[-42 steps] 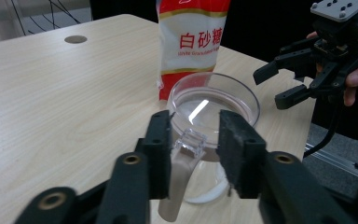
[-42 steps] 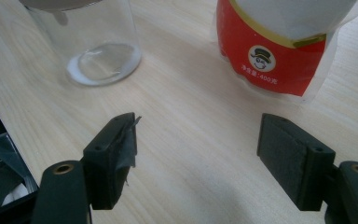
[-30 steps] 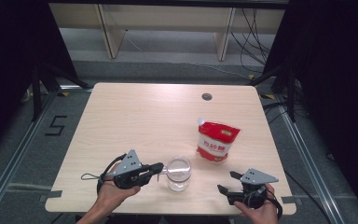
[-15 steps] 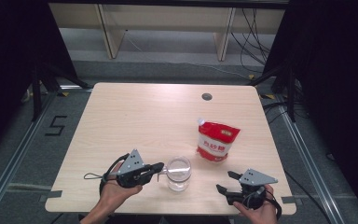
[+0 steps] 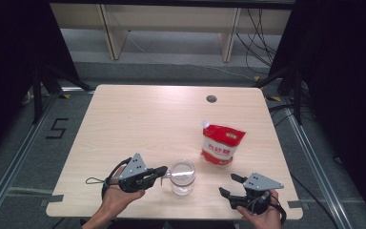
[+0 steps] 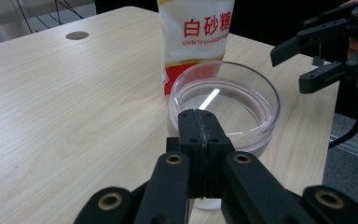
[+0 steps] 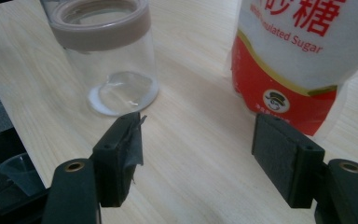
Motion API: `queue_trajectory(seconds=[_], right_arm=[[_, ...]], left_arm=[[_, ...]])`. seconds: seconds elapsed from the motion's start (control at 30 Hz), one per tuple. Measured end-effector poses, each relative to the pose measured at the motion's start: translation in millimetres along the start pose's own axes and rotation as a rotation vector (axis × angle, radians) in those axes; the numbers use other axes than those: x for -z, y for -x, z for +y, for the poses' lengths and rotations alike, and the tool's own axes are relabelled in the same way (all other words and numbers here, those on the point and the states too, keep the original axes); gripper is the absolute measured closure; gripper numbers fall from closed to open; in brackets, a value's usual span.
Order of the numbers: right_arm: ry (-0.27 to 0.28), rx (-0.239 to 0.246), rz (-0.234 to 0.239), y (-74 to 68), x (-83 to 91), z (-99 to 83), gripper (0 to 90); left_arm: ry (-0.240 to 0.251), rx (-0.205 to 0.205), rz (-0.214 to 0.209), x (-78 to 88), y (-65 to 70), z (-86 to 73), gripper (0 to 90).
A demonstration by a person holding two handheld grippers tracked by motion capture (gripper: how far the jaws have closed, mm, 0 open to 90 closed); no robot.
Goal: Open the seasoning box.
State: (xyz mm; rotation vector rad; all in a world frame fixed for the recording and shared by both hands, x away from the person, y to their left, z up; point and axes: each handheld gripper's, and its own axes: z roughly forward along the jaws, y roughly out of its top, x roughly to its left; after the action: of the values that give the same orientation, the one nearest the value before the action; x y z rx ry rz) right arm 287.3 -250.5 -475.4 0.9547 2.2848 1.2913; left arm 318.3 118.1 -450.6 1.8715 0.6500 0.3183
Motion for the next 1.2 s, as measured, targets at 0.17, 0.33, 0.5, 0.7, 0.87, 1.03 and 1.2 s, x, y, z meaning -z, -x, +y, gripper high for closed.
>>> queue_trajectory(seconds=[0.17, 0.33, 0.5, 0.7, 0.87, 1.03, 1.2], right_arm=[[0.002, 0.033, 0.012, -5.1, -2.5, 3.0, 38.0], [0.023, 0.04, 0.038, -11.6, -3.6, 7.2, 46.3], [0.059, 0.048, 0.049, -17.0, -7.1, 11.2, 56.2], [0.095, 0.109, 0.047, -20.3, -11.4, 18.8, 68.6], [0.118, 0.143, 0.067, -27.4, -14.8, 24.8, 79.7], [0.101, 0.166, 0.077, -30.6, -20.4, 30.6, 81.6], [0.098, 0.191, 0.084, -35.5, -27.6, 37.5, 83.5]], left_arm=[[0.003, 0.001, 0.0, 0.0, 0.0, -0.4, 89.3], [0.005, -0.005, 0.006, 0.5, -0.1, -1.4, 89.3], [0.008, 0.004, 0.002, 0.0, 1.2, -2.1, 89.3], [0.014, -0.011, 0.007, 0.7, 0.4, -3.8, 89.3], [0.019, -0.019, 0.0, 0.5, -0.7, -3.9, 89.3], [0.019, -0.018, 0.0, 0.7, -0.5, -4.2, 89.3], [0.02, -0.007, 0.004, 0.9, -0.2, -4.7, 89.3]])
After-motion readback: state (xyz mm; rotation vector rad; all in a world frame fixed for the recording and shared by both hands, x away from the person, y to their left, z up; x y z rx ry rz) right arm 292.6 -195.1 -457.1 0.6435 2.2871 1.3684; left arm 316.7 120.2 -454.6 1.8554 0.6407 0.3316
